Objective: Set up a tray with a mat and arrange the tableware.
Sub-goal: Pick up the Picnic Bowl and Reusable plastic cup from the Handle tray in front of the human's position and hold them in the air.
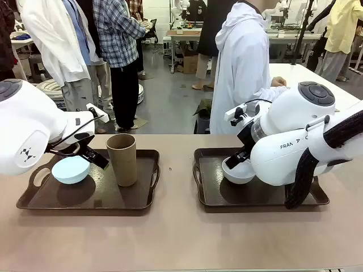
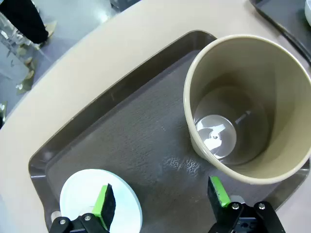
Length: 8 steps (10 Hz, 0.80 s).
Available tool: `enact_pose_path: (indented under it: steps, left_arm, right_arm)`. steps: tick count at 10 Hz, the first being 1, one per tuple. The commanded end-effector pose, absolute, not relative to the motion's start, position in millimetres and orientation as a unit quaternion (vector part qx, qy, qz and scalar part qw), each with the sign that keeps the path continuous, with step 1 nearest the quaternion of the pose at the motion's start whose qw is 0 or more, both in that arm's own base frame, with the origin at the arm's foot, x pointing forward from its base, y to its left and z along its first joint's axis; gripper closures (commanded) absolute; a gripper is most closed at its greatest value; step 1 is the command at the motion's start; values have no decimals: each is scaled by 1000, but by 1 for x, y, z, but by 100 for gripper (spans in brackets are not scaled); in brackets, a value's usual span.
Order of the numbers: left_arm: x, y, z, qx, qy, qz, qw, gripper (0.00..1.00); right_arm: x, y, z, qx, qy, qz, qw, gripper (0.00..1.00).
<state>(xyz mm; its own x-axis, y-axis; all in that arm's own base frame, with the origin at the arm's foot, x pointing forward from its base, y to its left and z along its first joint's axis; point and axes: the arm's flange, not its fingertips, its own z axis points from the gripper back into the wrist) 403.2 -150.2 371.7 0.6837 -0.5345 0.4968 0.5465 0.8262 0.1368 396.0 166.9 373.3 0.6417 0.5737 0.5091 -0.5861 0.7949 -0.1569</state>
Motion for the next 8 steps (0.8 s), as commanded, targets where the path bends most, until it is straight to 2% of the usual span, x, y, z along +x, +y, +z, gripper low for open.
enact_pose_path:
  steps: [1, 8]
  left_arm:
    - [403, -150, 372, -11, -267, -295, 917, 0]
    - [403, -150, 372, -11, -267, -295, 917, 0]
  right_arm:
    - [396, 167, 373, 11, -277, 320, 906, 0]
    - [396, 167, 373, 11, -277, 320, 906, 0]
